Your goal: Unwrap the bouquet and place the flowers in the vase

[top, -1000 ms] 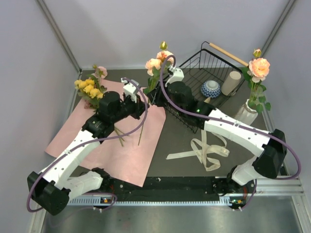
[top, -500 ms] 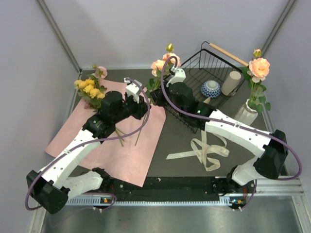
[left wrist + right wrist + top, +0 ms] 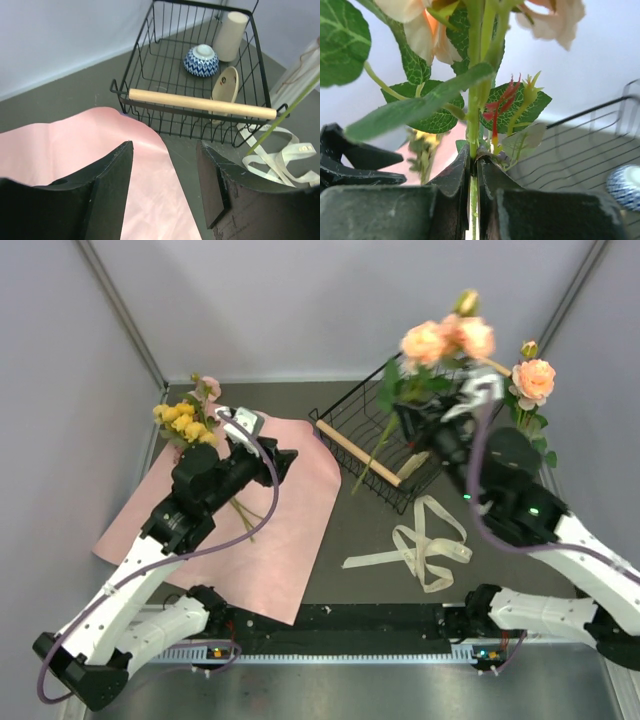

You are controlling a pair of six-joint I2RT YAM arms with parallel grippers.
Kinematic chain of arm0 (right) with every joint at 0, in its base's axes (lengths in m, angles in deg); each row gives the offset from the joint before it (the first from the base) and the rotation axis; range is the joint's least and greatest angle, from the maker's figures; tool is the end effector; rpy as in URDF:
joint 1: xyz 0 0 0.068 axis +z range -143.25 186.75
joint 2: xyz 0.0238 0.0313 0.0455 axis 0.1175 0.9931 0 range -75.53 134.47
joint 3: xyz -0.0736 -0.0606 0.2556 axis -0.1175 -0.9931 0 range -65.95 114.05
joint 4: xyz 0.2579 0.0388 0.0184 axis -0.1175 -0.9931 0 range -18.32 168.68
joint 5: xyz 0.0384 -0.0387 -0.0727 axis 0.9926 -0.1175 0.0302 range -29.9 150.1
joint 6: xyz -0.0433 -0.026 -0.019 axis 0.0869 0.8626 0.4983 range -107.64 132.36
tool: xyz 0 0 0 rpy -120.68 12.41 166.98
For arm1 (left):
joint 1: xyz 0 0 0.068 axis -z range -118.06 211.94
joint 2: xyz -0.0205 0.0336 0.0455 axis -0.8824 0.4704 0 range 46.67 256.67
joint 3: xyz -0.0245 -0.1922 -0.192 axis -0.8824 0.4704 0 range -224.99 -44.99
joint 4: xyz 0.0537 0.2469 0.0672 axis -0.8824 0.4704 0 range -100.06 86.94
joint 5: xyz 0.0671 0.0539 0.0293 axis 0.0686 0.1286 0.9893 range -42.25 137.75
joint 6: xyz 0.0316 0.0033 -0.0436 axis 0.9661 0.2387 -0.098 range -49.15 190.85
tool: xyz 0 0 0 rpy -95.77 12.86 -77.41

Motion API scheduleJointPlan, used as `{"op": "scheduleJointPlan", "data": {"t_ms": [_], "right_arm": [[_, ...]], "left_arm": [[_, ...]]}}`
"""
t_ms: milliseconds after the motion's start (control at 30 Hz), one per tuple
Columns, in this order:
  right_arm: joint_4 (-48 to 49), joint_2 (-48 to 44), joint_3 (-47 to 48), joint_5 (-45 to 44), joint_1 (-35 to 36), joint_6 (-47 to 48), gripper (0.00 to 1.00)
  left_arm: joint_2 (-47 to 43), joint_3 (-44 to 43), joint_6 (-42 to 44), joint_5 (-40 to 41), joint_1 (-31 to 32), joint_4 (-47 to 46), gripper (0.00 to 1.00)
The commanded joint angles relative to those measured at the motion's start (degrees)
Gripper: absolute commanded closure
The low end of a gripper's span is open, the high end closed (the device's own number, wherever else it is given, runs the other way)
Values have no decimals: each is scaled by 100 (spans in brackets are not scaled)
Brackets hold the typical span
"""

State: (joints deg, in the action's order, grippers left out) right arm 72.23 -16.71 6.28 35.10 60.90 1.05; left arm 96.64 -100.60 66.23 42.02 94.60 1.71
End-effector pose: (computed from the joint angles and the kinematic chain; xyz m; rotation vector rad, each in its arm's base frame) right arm 0.1371 0.1640 0.4674 -0.1912 1.4783 0.6133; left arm 0.1639 -0.1093 0.3877 0.4883 1.6385 -0.5715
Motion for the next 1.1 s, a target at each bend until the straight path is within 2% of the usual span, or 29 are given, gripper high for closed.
{"op": "scheduleJointPlan", "data": {"t_ms": [0,167,300,433,567,633,700,933,1067], "right_arm": [[-337,-1003,660,-804,52,1453,100],[-383,-1707,916,-1999,52,2518,100],[-208,-1831,925,-2693,52,3588,100],[609,-1691,785,-3283,52,4881,100],[2399,-1550,258,-3591,43,6130,100],[2753,-1445,-32,-3697,52,6605,100],[3640,-1383,-409,-3793,43,7229,100],[3802,-1303,-833,-3688,-132,7161,100],[3336,-1435,-973,-3557,-387,6521,100]], "left_arm": [[-155,103,-91,363,-32,-421,41],[-120,95,-170,196,-41,-439,42],[-76,103,-197,152,-41,-448,43],[-32,95,-214,117,-41,-448,44],[-58,112,-206,161,-50,-448,44],[-58,112,-197,178,-41,-448,44],[-67,130,-188,204,-41,-456,44],[21,121,-197,152,-41,-456,44],[30,121,-188,169,-41,-448,44]]}}
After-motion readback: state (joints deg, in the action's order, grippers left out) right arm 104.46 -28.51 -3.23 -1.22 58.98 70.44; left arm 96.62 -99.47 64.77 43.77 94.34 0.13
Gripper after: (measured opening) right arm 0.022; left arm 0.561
